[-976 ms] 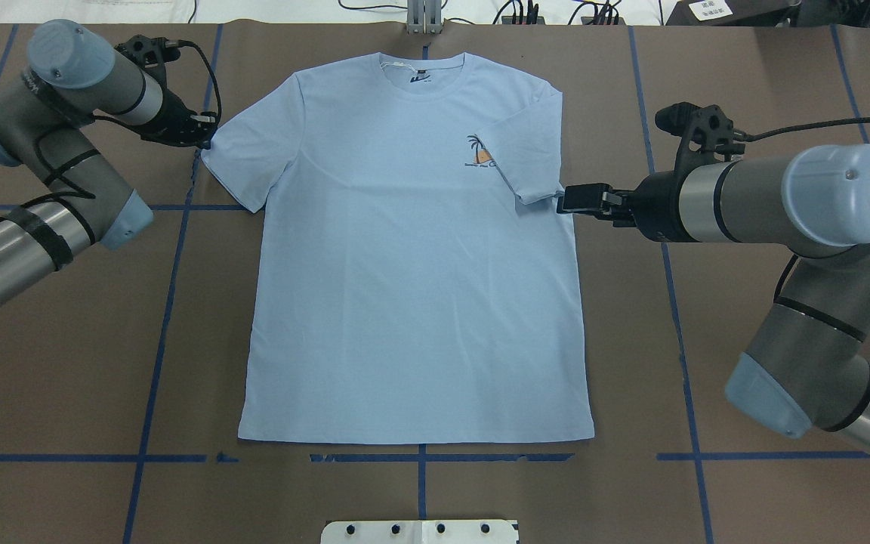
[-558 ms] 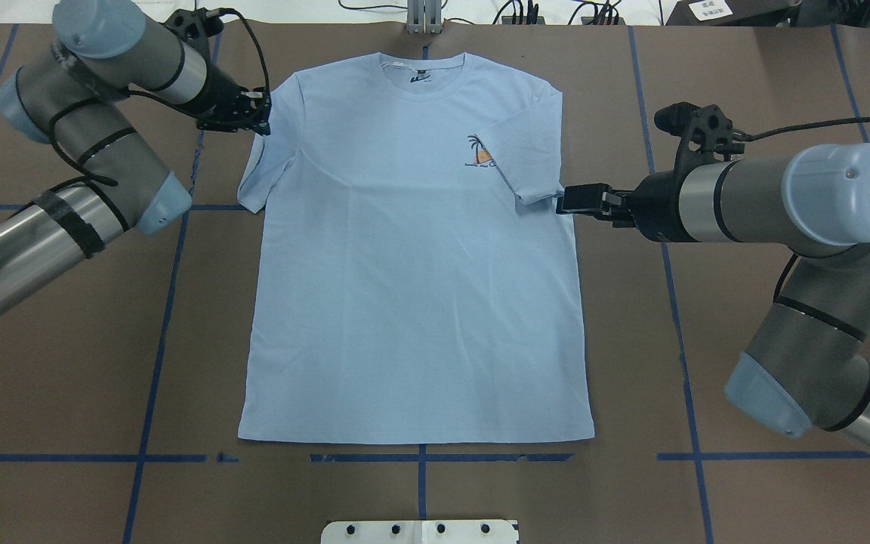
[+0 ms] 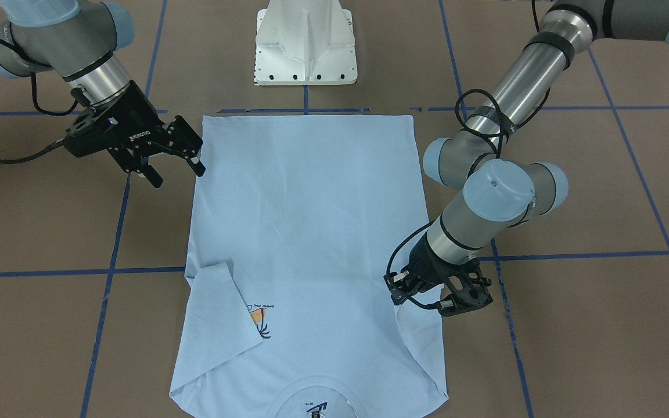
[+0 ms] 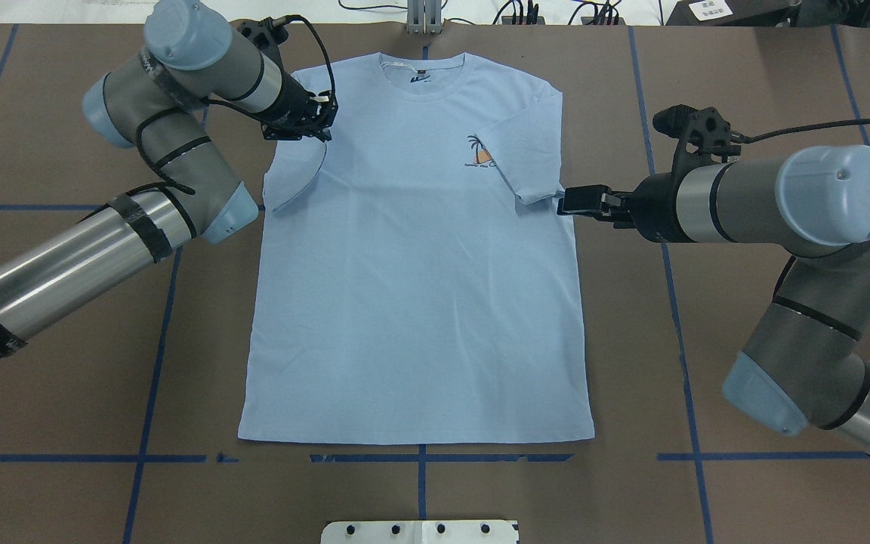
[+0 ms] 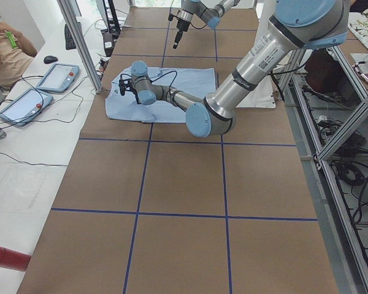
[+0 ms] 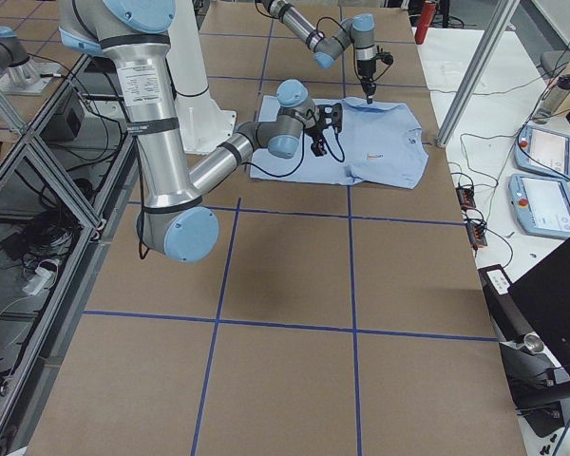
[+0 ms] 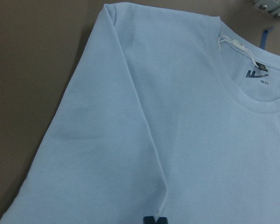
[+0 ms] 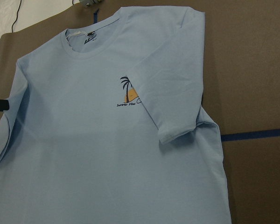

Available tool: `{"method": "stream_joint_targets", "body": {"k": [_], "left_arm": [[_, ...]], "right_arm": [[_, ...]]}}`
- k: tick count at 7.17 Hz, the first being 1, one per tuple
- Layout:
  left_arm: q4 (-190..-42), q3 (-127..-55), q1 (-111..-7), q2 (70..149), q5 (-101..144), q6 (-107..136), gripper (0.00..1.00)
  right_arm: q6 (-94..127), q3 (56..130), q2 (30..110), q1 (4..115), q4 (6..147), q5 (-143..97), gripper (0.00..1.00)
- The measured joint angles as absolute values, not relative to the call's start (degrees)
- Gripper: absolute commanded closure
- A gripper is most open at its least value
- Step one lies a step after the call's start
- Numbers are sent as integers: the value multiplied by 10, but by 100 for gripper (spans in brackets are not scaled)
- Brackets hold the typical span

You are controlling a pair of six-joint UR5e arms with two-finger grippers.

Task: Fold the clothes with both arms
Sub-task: 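Grasp the sleeve nearest the left gripper and fold it toward the center, then move the right gripper to its nearest hem corner while the left gripper releases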

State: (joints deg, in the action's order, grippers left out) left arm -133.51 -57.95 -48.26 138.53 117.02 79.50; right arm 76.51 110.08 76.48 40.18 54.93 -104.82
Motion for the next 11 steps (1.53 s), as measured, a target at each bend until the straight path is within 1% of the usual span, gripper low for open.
{"method": "stream_joint_targets", "body": {"k": [1,2,3,5,6,7,8,9,11], "left_arm": [[-1336,-562,-481,1398,1158,796,25],[-1337,-564,-479,1402,1150,803,24],[-1336,-606,-467,1385,1148,825,23],[-1331,-742,-430,1316,1148,884,23],[-1329,-808,-408,1281,1145,916,21],[-1329,-866,-384,1247,1144,935,21],[-1329,-910,-365,1218,1146,942,20],[-1329,-944,-353,1196,1147,945,17],[-1328,-977,-344,1172,1145,947,16]], "right_arm": [[765,1098,765,402,549,-1048,0],[765,1097,764,401,550,-1048,0],[767,1095,763,398,552,-1048,0],[789,1104,763,380,594,-1049,0],[831,1114,770,350,619,-1045,0],[897,1129,781,302,640,-1022,3],[950,1151,804,248,660,-981,7],[988,1171,837,193,676,-942,6],[1073,1192,877,126,685,-903,6]]}}
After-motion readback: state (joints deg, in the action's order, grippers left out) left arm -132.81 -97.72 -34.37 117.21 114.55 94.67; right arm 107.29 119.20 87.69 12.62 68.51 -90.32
